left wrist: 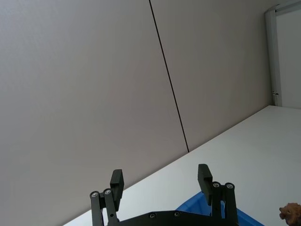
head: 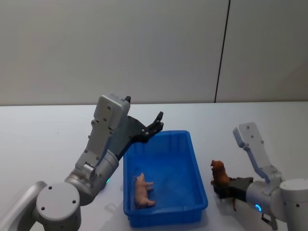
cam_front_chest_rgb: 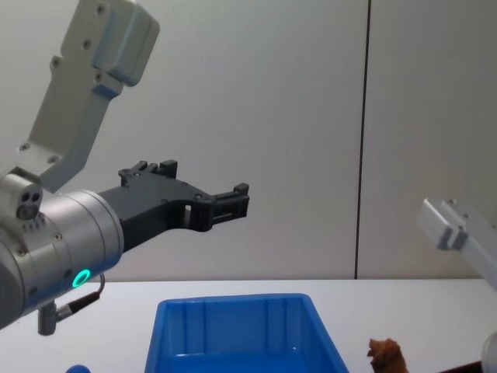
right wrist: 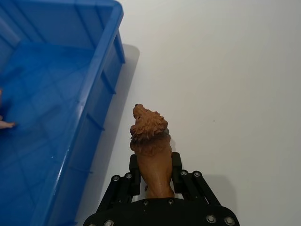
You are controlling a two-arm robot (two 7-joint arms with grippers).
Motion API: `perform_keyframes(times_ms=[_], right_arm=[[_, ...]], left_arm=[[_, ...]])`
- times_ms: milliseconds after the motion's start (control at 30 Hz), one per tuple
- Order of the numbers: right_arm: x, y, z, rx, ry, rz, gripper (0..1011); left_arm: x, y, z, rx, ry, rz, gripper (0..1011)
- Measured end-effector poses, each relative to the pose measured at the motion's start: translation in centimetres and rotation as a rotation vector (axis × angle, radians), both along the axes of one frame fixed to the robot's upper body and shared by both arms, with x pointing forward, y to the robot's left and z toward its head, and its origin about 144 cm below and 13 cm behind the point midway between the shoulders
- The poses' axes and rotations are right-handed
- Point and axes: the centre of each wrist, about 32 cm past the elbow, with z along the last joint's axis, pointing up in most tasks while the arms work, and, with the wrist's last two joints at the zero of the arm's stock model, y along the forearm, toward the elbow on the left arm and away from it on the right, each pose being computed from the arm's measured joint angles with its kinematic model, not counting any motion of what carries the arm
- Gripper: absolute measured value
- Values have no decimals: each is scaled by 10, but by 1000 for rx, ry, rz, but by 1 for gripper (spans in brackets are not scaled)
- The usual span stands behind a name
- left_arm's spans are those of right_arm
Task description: Pick up the two dolls from the table and place them into the box.
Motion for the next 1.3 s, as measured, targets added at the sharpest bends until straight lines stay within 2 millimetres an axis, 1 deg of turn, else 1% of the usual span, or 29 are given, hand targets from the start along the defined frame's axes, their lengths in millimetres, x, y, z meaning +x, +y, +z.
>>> perform_keyframes(times_ms=[367, 767, 1100, 1300], right_arm=[[-3, -3, 8, -3, -94, -67, 360], [-9, -4, 27, 1, -254, -114, 360], [-13, 2, 44, 31, -374, -50, 360], [-14, 6, 51, 55, -399, 8, 360]], left_arm=[[0, 0, 0, 0, 0, 0, 1001], [0, 0, 0, 0, 0, 0, 1001], [0, 0, 0, 0, 0, 0, 1001], [0, 0, 0, 0, 0, 0, 1001]])
